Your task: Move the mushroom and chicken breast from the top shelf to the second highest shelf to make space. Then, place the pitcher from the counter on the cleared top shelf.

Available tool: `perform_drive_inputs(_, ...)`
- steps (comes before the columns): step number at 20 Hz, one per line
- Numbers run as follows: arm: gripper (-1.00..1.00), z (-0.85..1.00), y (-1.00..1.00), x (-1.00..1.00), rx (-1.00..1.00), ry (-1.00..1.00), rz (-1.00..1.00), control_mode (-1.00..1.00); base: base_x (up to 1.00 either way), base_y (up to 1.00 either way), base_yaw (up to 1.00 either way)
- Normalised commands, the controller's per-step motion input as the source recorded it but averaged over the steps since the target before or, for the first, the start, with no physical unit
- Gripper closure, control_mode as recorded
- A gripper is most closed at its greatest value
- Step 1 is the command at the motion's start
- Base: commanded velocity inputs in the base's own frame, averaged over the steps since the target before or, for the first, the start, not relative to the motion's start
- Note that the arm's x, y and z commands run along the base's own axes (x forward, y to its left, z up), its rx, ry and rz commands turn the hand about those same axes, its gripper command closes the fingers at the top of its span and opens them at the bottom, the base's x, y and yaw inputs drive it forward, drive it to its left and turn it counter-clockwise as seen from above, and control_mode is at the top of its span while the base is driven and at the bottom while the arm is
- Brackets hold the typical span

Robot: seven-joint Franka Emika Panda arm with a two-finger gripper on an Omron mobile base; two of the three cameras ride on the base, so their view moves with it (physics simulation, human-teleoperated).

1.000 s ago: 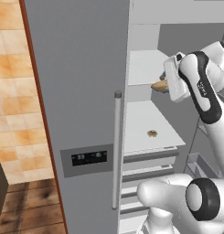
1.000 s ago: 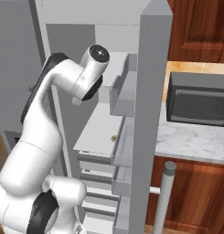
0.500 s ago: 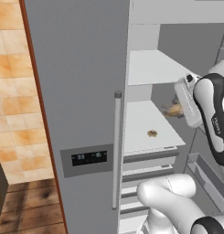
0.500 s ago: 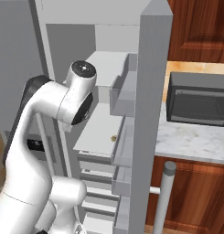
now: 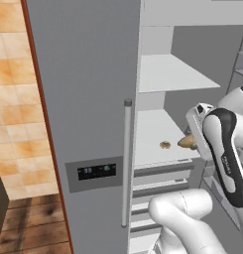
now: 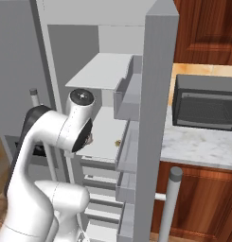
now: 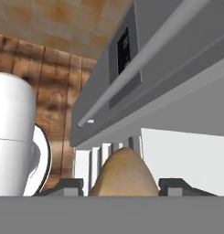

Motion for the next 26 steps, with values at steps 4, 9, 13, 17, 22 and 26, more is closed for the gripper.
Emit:
perform_drive_inputs(4, 1.0, -0.67, 0.0, 0.18, 0.0, 0.0, 0.0, -1.0, 0.0, 0.0, 0.0)
perform_drive_inputs(9, 1.0, -0.37, 0.0, 0.41, 0.0, 0.0, 0.0, -1.0, 0.0, 0.0, 0.0)
perform_drive_inputs(13, 1.0, -0.19, 0.0, 0.53, 0.0, 0.0, 0.0, -1.0, 0.0, 0.0, 0.0)
perform_drive_inputs(17, 1.0, -0.19, 0.0, 0.54, 0.0, 0.0, 0.0, -1.0, 0.0, 0.0, 0.0)
perform_drive_inputs(22, 1.0, -0.13, 0.0, 0.5, 0.0, 0.0, 0.01, -1.0, 0.0, 0.0, 0.0)
perform_drive_inputs(26, 1.0, -0.14, -0.02, 0.48, 0.0, 0.0, 0.02, -1.0, 0.0, 0.0, 0.0)
